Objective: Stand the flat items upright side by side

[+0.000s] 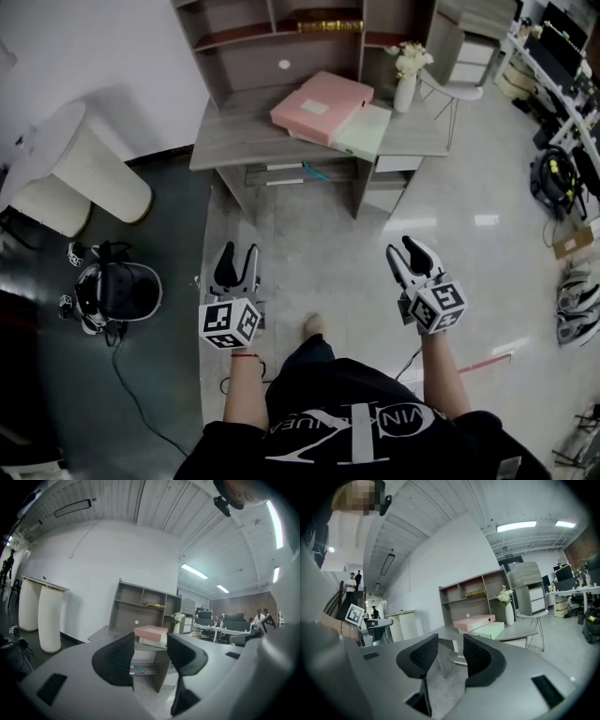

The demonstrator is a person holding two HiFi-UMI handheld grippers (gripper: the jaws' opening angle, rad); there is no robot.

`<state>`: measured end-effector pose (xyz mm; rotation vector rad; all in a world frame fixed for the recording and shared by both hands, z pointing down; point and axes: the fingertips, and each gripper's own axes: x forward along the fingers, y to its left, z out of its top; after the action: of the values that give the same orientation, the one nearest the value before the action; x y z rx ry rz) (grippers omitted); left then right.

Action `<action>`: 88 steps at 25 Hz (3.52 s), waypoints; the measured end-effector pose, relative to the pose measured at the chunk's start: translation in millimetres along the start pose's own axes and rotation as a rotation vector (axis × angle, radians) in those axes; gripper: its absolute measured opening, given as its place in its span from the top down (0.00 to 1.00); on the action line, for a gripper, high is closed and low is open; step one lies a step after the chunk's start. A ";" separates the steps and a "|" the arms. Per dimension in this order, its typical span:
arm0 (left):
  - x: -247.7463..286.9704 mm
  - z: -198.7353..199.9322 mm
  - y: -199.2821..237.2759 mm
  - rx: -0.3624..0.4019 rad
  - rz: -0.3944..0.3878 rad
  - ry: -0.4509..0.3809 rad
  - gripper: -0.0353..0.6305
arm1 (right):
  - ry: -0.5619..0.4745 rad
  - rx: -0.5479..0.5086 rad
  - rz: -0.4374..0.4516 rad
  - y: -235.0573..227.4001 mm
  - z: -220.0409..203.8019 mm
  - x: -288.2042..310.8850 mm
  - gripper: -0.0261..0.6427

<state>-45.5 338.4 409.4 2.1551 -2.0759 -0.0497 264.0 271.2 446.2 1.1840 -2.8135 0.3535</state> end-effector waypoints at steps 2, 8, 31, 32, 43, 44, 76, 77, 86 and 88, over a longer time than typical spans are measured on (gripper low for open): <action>17.3 -0.1 9.9 -0.013 -0.004 0.006 0.65 | 0.001 0.017 -0.008 -4.2 2.3 15.6 0.69; 68.7 0.2 33.8 -0.026 -0.028 0.028 0.65 | 0.022 0.022 -0.036 -20.3 4.8 60.4 0.69; 183.0 -9.9 77.5 -0.088 -0.090 0.061 0.65 | 0.075 -0.019 -0.042 -47.0 6.3 166.8 0.68; 187.2 -11.0 78.0 -0.085 -0.088 0.067 0.65 | 0.076 -0.017 -0.038 -49.8 6.4 171.6 0.68; 265.4 -14.1 70.1 -0.144 -0.093 0.131 0.65 | 0.110 -0.059 0.045 -85.3 20.0 247.2 0.67; 273.6 -14.8 68.7 -0.175 -0.098 0.131 0.65 | 0.117 -0.057 0.049 -90.7 19.5 253.2 0.67; 451.8 -111.3 2.4 -0.935 -0.253 0.313 0.42 | 0.250 -0.073 0.189 -200.7 22.9 385.6 0.67; 454.4 -114.2 0.6 -0.953 -0.254 0.310 0.40 | 0.255 -0.073 0.192 -202.3 22.0 387.7 0.67; 476.2 -125.0 -21.5 -1.090 -0.290 0.288 0.39 | 0.280 -0.090 0.225 -208.1 14.8 398.8 0.67; 480.6 -126.7 -26.8 -1.103 -0.294 0.293 0.39 | 0.282 -0.092 0.225 -211.3 13.7 400.1 0.66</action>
<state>17.5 -128.8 569.1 1.5683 -1.0910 -0.6792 134.4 -153.9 532.3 0.7359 -2.6829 0.3676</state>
